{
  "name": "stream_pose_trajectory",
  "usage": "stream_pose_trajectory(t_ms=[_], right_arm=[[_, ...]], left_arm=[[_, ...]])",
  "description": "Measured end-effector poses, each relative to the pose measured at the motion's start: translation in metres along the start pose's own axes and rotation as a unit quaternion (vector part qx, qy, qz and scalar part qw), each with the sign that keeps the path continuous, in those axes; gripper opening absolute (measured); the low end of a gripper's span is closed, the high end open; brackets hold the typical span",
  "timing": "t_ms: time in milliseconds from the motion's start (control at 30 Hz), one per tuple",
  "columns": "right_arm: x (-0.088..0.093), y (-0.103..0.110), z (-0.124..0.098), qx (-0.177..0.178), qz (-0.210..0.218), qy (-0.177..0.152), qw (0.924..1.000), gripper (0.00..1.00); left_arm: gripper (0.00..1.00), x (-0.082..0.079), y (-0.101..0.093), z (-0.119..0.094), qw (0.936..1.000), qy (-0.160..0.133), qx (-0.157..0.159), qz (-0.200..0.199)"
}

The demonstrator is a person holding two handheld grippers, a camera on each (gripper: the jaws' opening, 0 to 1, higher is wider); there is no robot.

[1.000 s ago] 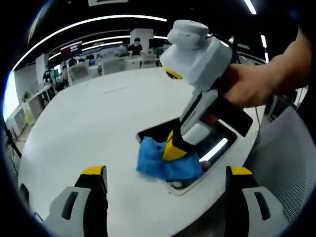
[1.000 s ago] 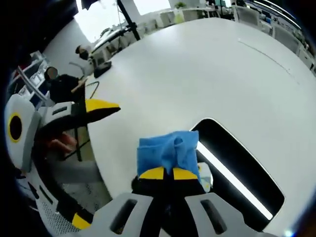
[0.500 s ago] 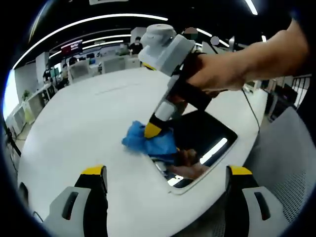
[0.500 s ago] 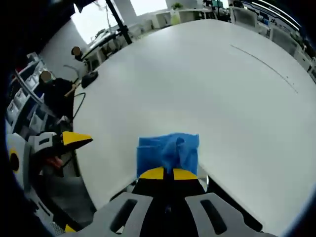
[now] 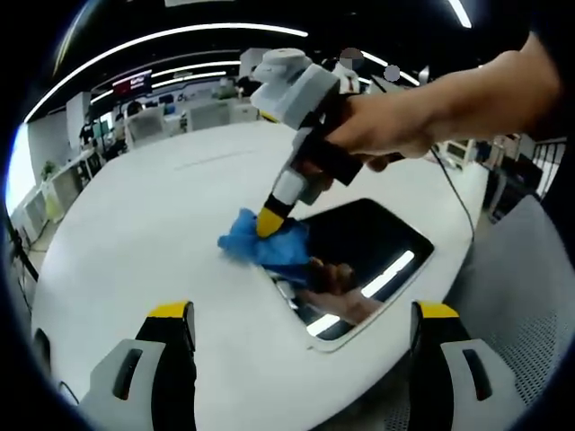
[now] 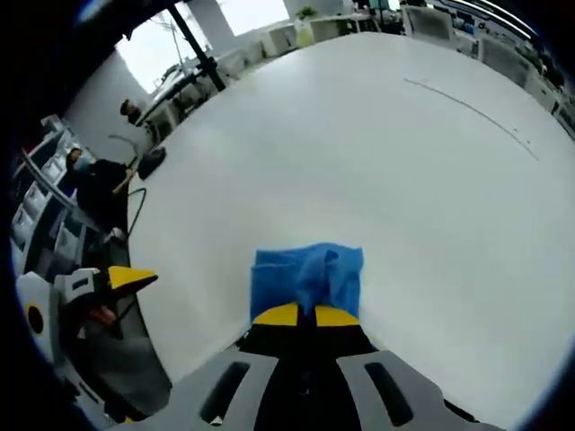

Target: Wipe the mirror surface with the cleaning cloth until all visible marks leave the cleaned area.

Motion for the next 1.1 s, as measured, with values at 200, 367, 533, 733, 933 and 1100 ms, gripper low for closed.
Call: stream_pose_trajectory(t_ms=[200, 367, 533, 733, 933, 1100], right_arm=[[0.006, -0.010, -0.004, 0.004, 0.001, -0.001, 1.0000, 0.00], [0.015, -0.023, -0.009, 0.010, 0.003, 0.000, 0.9999, 0.00], [0.025, -0.040, -0.015, 0.020, 0.007, 0.002, 0.9998, 0.00], [0.030, -0.047, -0.018, 0.028, 0.011, 0.002, 0.9996, 0.00], [0.030, -0.044, -0.018, 0.044, -0.021, -0.006, 0.9988, 0.00], [0.035, -0.038, -0.020, 0.049, -0.025, -0.004, 0.9985, 0.00]], left_arm=[[1.00, 0.000, 0.000, 0.000, 1.0000, 0.001, 0.000, 0.001], [1.00, 0.000, 0.000, 0.000, 1.0000, 0.001, 0.001, 0.002], [1.00, 0.000, -0.001, 0.000, 1.0000, 0.001, 0.003, 0.002], [1.00, 0.000, -0.001, 0.001, 1.0000, 0.002, 0.003, 0.004], [1.00, 0.000, 0.001, -0.001, 1.0000, -0.001, -0.002, 0.003], [1.00, -0.001, 0.002, -0.002, 1.0000, -0.003, -0.007, 0.004]])
Point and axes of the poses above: the point that each gripper's makers call its tool centre point, and the gripper's own axes: z roughly forward along the fingers, y roughly to its left, x roughly out of its underside, the point moved 1 cm from there along -z, roughly backward along the fingers, and after that the axes turned 11 degrees about x, right-handed, at the moved point
